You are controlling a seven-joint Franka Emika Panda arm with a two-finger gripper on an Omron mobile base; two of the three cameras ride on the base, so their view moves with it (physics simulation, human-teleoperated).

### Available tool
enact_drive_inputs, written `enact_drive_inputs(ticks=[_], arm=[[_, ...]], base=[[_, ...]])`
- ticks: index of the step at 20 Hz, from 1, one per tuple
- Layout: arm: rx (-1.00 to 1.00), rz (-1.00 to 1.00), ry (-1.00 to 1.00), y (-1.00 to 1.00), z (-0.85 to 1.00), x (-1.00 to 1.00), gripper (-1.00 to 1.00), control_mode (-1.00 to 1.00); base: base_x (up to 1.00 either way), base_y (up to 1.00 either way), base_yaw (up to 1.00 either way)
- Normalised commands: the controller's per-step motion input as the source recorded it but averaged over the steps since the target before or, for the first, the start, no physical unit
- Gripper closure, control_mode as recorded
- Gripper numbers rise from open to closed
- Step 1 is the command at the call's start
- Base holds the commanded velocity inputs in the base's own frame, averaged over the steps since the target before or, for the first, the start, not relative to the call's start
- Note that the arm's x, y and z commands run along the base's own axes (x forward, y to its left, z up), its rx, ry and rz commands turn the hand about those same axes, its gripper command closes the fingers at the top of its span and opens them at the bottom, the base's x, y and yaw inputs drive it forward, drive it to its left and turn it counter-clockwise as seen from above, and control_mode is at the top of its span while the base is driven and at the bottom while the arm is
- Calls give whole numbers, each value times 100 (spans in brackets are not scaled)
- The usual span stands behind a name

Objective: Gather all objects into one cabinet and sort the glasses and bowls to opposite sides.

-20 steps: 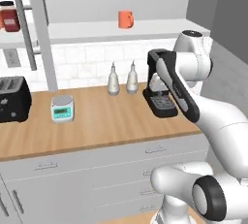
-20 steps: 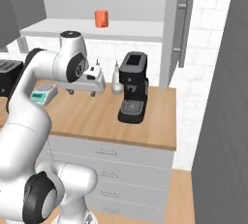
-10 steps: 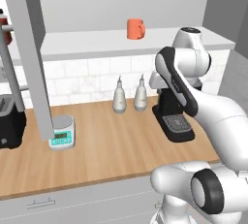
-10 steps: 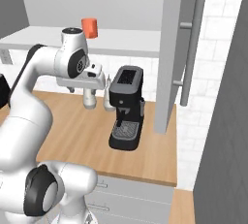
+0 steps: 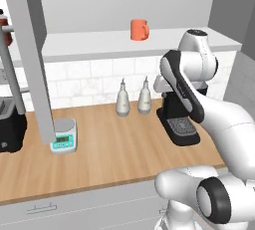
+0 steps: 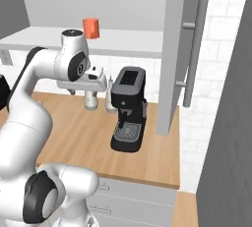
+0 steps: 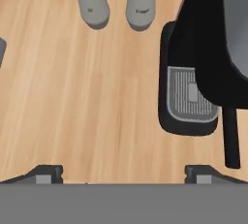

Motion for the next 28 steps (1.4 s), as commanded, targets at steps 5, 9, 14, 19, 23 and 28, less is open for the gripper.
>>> enact_drive_inputs(ticks=[5,9,14,19,23,28], arm=[[0,0,-27,0,34,-21,-100,-100],[0,0,-63,0,72,-36,-100,-100],[0,0,-62,0,74,-7,-100,-100],[0,0,-50,0,66,4,-100,-100],[0,0,-46,4,78,12,-100,-100],[0,0,-30,24,66,17,-100,-100]], base=[[-10,0,0],[0,0,0],[0,0,0],[0,0,0],[0,0,0],[0,0,0]])
